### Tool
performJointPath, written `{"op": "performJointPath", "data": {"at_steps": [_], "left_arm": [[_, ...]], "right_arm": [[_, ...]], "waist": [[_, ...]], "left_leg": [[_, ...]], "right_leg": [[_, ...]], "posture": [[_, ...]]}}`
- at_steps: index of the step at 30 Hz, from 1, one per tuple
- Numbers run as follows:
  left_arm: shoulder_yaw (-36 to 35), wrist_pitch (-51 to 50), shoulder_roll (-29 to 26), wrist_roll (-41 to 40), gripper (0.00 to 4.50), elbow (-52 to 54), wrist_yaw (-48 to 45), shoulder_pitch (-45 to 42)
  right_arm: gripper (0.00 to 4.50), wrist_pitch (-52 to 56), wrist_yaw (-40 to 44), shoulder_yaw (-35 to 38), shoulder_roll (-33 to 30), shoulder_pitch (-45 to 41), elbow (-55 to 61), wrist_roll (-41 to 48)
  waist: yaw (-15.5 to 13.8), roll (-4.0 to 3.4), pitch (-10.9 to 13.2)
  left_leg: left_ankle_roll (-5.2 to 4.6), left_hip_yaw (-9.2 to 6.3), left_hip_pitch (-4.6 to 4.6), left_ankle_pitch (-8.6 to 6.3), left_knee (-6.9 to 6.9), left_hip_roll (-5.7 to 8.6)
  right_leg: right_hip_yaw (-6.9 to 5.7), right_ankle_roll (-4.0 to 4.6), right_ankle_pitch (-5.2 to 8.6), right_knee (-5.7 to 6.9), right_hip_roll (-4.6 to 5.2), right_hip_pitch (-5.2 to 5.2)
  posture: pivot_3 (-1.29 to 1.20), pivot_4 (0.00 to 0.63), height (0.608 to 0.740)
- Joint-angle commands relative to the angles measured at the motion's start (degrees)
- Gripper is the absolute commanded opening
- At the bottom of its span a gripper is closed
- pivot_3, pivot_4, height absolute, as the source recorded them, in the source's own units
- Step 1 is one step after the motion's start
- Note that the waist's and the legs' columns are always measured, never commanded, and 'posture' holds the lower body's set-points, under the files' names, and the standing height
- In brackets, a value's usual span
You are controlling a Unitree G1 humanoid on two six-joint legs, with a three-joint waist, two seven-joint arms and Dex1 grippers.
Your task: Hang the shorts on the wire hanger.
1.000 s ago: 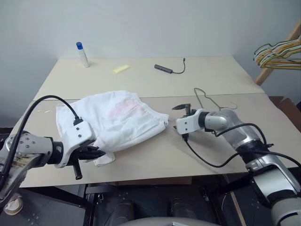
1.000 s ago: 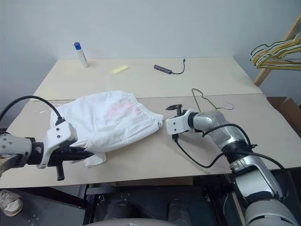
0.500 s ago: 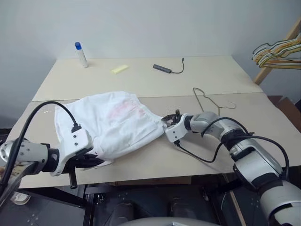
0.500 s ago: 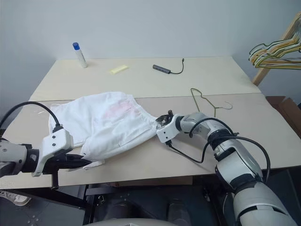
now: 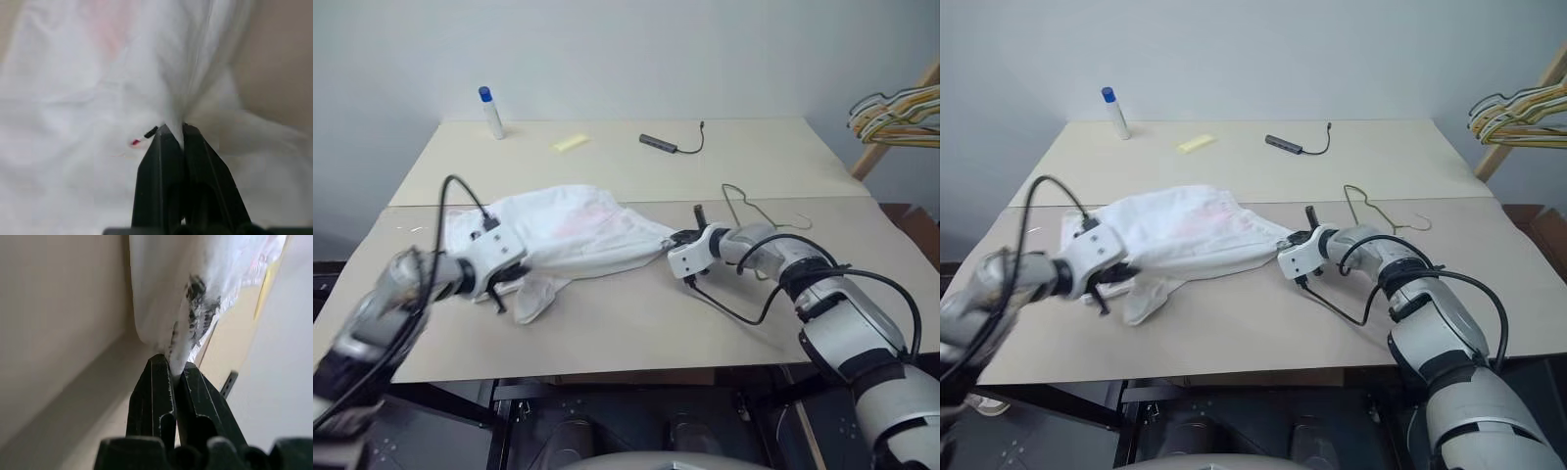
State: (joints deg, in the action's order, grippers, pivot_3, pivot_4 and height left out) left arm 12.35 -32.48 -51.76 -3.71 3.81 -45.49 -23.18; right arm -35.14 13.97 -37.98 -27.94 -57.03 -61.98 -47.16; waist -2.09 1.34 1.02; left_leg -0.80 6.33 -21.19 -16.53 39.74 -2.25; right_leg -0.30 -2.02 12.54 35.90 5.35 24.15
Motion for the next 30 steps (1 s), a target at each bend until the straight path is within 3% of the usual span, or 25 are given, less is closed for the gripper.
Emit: {"op": "performJointPath", "data": {"at_steps": [1, 5, 10, 14, 18, 22, 27, 30], "left_arm": [[4.48, 9.38, 4.85, 9.38, 0.0, -17.13, 4.91, -12.51], [7.26, 21.31, 12.85, 15.72, 0.0, -36.24, 12.97, -25.59], [3.93, 31.53, 23.16, 16.53, 0.0, -50.53, 25.53, -36.93], [3.91, 38.36, 25.98, 18.15, 0.0, -57.06, 30.25, -40.92], [3.36, 44.16, 24.82, 17.32, 0.0, -54.44, 27.03, -39.14], [0.32, 42.3, 18.84, 7.97, 0.0, -36.75, 8.07, -29.25], [-3.4, 33.18, 0.92, -7.2, 0.0, -8.22, -18.23, -9.24], [-6.53, 27.84, -8.05, -12.56, 0.0, 0.93, -26.04, 0.3]], "right_arm": [[0.03, 7.48, -3.21, 2.47, -1.35, -1.66, -1.54, 0.4], [0.03, 12.34, -2.46, 4.24, -2.94, -0.88, -0.51, 1.97], [0.03, 23.67, 1.0, 7.32, -4.72, 1.78, 4.7, 3.42], [0.03, 29.96, 6.35, 9.76, -7.12, 7.8, 16.99, 4.64], [0.03, 36.19, 15.28, 12.27, -10.81, 16.21, 35.35, 5.52], [0.03, 41.54, 25.97, 14.59, -13.92, 23.96, 54.1, 7.29], [0.03, 46.7, 39.07, 15.45, -15.63, 29.86, 71.23, 10.94], [0.03, 47.65, 45.47, 15.34, -16.81, 31.61, 77.16, 13.54]], "waist": [[0.0, -0.01, 0.0], [0.47, 0.0, 0.0], [1.44, -0.01, -0.01], [2.63, -0.04, -0.02], [3.58, -0.08, -0.03], [4.54, -0.11, -0.02], [5.14, -0.13, -0.01], [4.06, -0.13, 0.02]], "left_leg": [[0.01, 0.01, 0.0, 0.01, -0.01, 0.0], [0.03, -0.07, -0.1, 0.04, 0.01, 0.03], [-0.03, -0.19, -0.37, 0.0, 0.02, 0.05], [-0.08, -0.34, -0.58, -0.02, 0.01, 0.08], [-0.08, -0.38, -0.6, -0.02, -0.02, 0.09], [-0.12, -0.44, -0.67, -0.05, 0.02, 0.06], [-0.18, -0.49, -0.73, -0.1, 0.1, -0.11], [-0.57, -0.52, -0.68, -0.33, 0.19, -0.18]], "right_leg": [[0.0, 0.0, 0.0, 0.05, 0.0, -0.01], [-0.13, 0.0, -0.03, -0.11, 0.02, -0.04], [-0.26, -0.07, -0.07, -0.13, 0.07, 0.0], [-0.4, -0.14, -0.11, -0.37, 0.08, 0.05], [-0.41, -0.15, -0.1, -0.41, 0.07, 0.07], [-0.43, -0.17, -0.09, -0.39, 0.07, 0.12], [-0.36, -0.16, -0.09, -0.28, -0.04, 0.22], [-0.37, -0.15, -0.05, -0.19, -0.06, 0.19]], "posture": [[0.12, 0.0, 0.74], [0.09, 0.0, 0.74], [0.06, 0.0, 0.74], [0.05, 0.0, 0.74], [0.05, 0.0, 0.74], [0.06, 0.0, 0.74], [0.07, 0.0, 0.74], [0.08, 0.0, 0.74]]}}
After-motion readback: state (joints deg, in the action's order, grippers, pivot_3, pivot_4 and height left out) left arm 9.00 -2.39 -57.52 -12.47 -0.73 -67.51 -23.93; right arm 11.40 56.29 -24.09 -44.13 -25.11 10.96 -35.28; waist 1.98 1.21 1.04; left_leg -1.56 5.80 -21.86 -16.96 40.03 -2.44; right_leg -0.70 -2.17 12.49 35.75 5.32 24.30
